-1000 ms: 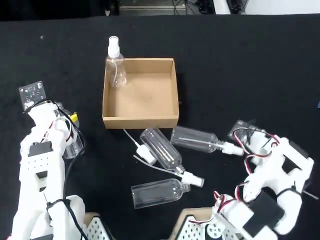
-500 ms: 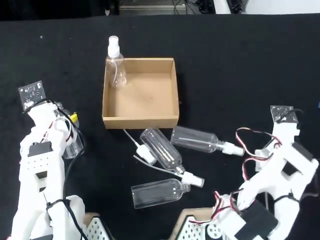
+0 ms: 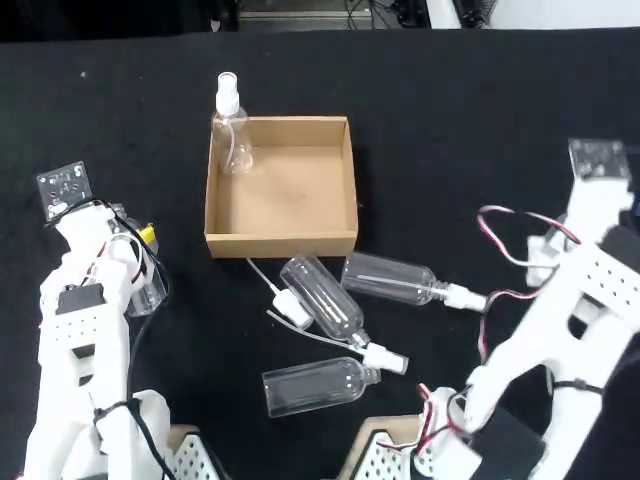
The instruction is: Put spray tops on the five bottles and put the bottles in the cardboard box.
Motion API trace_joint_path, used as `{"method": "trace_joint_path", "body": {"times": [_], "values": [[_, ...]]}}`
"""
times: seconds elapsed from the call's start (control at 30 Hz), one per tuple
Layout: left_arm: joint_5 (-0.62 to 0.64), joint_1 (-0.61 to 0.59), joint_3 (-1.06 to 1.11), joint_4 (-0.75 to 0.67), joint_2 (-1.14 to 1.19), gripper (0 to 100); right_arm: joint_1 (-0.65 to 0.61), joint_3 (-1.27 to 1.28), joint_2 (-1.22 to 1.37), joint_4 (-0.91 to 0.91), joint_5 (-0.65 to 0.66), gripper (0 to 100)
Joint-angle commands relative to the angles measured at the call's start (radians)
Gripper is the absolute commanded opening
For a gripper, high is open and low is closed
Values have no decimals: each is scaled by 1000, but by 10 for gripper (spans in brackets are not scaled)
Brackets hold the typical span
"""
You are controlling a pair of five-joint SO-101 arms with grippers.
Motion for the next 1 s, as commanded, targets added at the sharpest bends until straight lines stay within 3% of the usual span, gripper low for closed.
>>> {"method": "trace_joint_path", "body": {"times": [0.0,0.23,0.4,0.73,0.97], "values": [[6,16,-21,100,-178,130,-147,-219,-108,141,-101,10],[2,28,113,101,-540,132,-486,-526,-140,244,-365,11],[-2,157,211,104,-747,134,-706,-668,-145,203,-532,11],[-57,232,317,106,-1040,134,-908,-728,-140,15,-704,11],[-57,320,318,98,-1054,131,-1062,-661,-174,-101,-713,11]]}}
